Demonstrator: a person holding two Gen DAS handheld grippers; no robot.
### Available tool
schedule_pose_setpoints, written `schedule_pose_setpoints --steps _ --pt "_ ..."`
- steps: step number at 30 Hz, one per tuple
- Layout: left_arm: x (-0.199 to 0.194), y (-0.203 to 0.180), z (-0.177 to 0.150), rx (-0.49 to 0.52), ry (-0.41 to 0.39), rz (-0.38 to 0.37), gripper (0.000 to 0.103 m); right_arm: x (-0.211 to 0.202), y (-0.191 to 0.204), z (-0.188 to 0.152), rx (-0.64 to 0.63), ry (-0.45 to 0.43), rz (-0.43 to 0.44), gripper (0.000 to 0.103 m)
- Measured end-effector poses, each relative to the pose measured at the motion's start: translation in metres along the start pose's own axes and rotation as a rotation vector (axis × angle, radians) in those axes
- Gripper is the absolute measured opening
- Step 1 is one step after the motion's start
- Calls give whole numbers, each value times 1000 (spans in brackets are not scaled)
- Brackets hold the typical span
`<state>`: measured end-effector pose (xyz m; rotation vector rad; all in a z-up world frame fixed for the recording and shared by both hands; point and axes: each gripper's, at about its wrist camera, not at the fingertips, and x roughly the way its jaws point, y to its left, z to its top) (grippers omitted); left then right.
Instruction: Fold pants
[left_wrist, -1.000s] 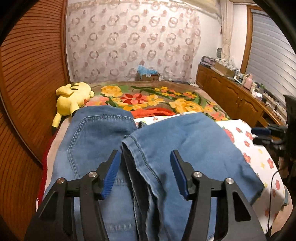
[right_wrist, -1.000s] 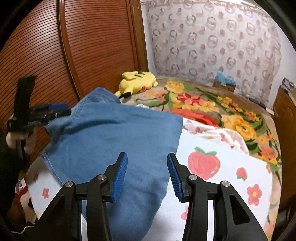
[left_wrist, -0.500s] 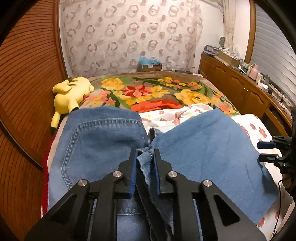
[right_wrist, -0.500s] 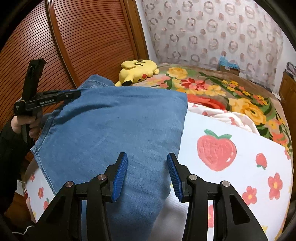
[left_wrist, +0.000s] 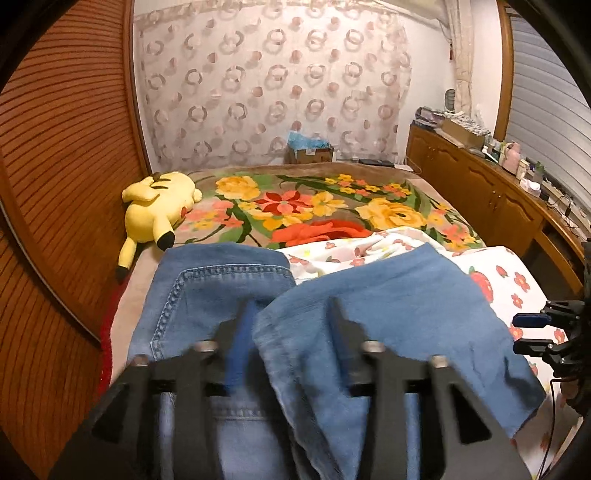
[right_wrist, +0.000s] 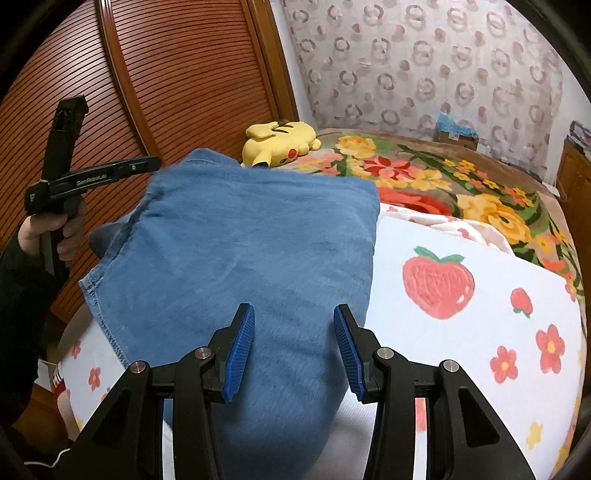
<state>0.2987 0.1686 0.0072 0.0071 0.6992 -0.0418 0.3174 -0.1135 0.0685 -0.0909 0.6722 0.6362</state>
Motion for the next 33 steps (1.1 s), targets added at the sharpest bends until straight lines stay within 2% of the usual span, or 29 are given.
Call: schedule_pose_setpoints --steps 2,3,5,10,18,23,26,33 --pt "-7 -7 -3 6 -10 -17 60 -5 3 -3 2 -7 -4 47" --pt "-11 -9 -4 6 -12 -26 69 -8 5 -4 3 -13 -10 47" --pt "-19 -17 -9 7 -29 -36 78 -13 7 -7 8 -25 -28 47" --pt "-35 -40 -21 16 -41 -78 79 -26 10 -18 23 -38 -45 47" --pt "-43 -75 -53 54 -3 -109 79 -24 9 -41 74 8 -66 47" --pt "-37 -91 -70 68 37 -120 79 -12 6 -48 99 42 -68 47" --pt "-32 -95 -78 64 56 -133 79 -6 5 -48 105 52 -84 52" --pt "-15 -98 -96 59 108 -113 79 8 0 -47 129 65 -90 55"
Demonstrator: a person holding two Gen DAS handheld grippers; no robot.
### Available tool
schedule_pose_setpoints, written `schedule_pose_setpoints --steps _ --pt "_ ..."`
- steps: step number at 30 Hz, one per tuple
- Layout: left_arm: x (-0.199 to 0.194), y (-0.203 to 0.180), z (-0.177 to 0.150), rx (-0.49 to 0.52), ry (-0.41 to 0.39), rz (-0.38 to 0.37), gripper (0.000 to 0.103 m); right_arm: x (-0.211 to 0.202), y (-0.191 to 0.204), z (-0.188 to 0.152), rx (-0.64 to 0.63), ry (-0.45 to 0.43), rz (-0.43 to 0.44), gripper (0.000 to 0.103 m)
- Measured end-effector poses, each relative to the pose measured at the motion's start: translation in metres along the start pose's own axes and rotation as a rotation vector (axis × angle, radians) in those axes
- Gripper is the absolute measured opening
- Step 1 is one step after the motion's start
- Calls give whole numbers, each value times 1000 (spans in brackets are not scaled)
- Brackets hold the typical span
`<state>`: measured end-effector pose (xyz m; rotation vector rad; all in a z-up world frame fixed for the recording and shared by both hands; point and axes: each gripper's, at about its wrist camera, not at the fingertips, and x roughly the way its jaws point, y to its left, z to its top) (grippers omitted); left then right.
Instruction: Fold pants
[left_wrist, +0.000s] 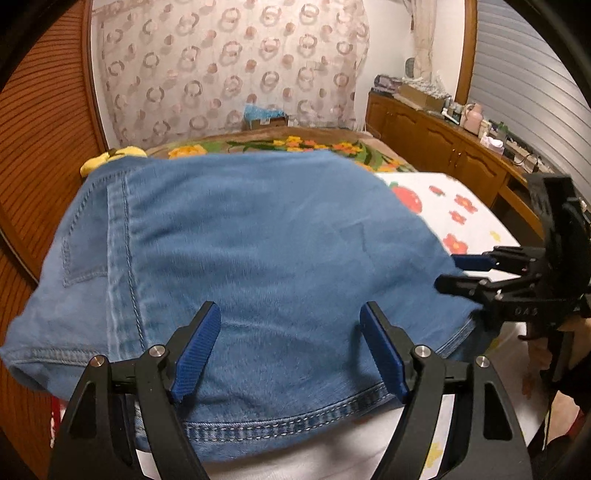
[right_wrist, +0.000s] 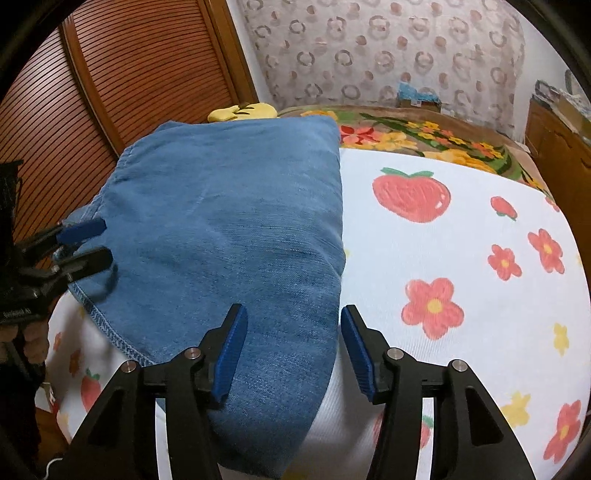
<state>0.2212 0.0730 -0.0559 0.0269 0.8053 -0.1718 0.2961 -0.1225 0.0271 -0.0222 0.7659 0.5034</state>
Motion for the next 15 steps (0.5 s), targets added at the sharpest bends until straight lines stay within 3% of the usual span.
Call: schedule_pose_setpoints --steps 10,14,15 --pt "14 3 -15 -15 10 2 79 3 2 -1 26 0 -6 55" --pt "14 6 -16 -26 0 -10 79 1 4 -1 30 5 32 33" --pt "14 7 -17 -28 -1 -12 79 -1 4 0 27 1 39 21"
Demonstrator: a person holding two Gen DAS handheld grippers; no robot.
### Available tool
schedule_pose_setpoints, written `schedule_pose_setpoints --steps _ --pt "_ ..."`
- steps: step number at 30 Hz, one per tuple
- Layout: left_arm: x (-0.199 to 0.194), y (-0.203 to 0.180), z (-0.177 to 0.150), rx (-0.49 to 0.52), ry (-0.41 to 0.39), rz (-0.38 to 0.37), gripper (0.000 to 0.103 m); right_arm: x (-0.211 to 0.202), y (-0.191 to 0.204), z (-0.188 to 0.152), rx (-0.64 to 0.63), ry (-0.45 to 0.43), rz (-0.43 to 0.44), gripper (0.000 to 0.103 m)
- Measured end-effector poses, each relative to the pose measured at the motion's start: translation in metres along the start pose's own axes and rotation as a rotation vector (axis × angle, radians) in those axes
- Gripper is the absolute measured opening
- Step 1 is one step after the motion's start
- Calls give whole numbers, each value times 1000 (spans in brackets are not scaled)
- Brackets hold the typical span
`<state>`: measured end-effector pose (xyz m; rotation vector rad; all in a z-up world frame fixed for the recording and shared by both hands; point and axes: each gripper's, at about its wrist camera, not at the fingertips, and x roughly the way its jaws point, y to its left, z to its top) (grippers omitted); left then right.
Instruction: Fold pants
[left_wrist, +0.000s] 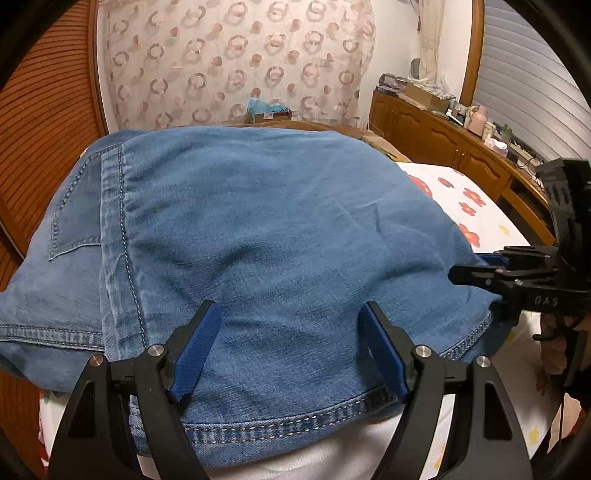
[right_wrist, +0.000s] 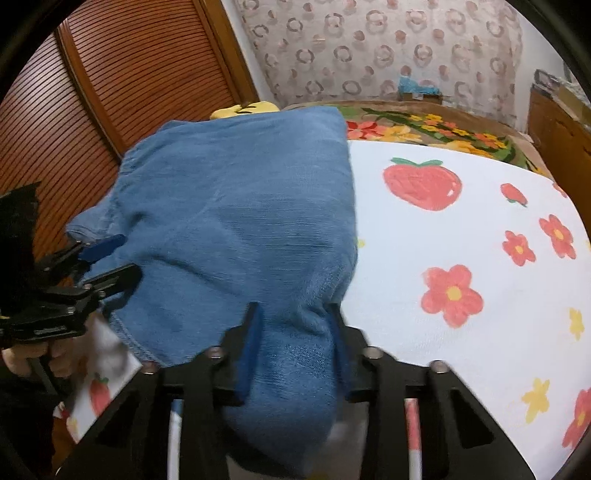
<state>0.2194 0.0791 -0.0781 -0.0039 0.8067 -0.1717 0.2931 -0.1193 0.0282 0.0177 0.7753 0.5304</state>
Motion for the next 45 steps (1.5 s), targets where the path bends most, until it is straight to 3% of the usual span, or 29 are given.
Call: schedule_pose_setpoints --steps 1,4,8,14,26,34,45 --pt "-1 2 -1 -1 -1 -1 79 -4 1 1 -3 -11 15 12" --pt "-5 3 1 -16 0 -13 79 -21 3 10 -6 -65 43 9" --pt "-22 14 3 -52 -8 -36 79 -42 13 26 -25 -130 62 9" --pt "-55 35 0 -75 -53 -15 79 -52 36 49 -74 -169 92 8" --pt "-110 105 -9 -160 -146 97 79 -39 103 72 -210 -224 213 8" --pt "-129 129 -16 -206 -170 160 79 -16 132 65 -310 -186 284 8" --pt "-137 143 -20 -244 -189 189 79 44 134 33 -315 -10 338 8"
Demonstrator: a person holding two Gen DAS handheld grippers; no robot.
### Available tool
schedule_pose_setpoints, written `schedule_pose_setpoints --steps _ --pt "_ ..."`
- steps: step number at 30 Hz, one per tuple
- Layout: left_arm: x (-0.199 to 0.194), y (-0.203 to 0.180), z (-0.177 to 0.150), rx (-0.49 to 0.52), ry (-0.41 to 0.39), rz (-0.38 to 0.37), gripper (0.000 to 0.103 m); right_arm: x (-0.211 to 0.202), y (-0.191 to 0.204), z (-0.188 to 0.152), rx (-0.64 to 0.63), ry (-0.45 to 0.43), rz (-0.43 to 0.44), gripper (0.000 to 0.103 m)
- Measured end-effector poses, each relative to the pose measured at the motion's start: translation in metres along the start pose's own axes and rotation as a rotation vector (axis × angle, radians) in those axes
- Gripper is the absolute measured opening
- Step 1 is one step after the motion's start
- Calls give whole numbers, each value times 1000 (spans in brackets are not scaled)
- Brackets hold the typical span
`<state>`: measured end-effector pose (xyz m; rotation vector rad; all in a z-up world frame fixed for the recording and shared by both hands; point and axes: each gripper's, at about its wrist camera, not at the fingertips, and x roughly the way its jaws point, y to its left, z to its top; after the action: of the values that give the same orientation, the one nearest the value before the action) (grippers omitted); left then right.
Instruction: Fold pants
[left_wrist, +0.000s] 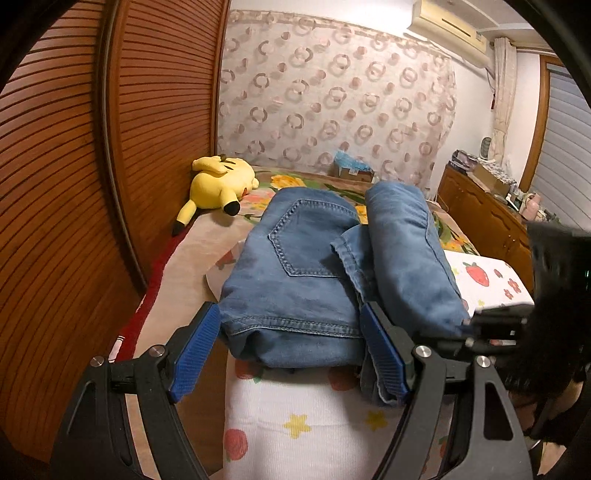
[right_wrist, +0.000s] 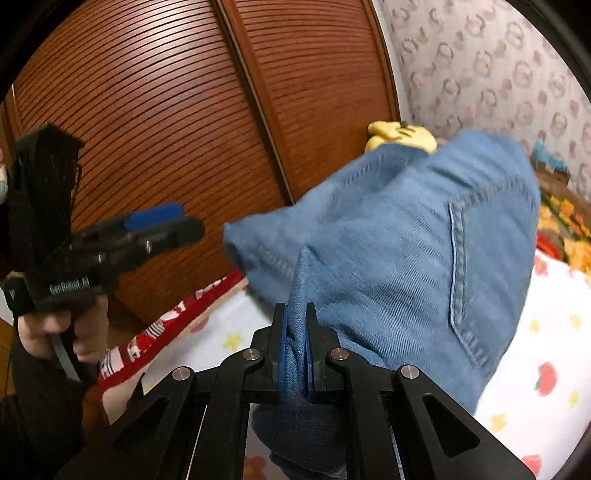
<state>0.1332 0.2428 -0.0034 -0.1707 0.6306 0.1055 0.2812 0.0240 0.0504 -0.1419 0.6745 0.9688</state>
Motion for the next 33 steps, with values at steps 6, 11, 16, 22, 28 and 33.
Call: schedule_pose_setpoints --steps 6,11,16,22,28,33 --pt "3 -5 2 1 6 -3 79 6 6 -14 -36 40 -5 8" --pt "11 -13 7 8 17 -17 79 -14 12 -19 -15 1 2 13" --pt "25 -31 24 50 18 -55 79 -15 18 -22 -19 -2 0 19" --pt "56 -62 39 153 52 -118 79 -14 27 -22 -23 -6 5 33" --pt "104 -65 29 204 178 -28 79 -36 24 -24 -19 -5 5 34" --pt "110 -51 25 165 194 -22 79 -64 11 -33 -32 -19 -35 34"
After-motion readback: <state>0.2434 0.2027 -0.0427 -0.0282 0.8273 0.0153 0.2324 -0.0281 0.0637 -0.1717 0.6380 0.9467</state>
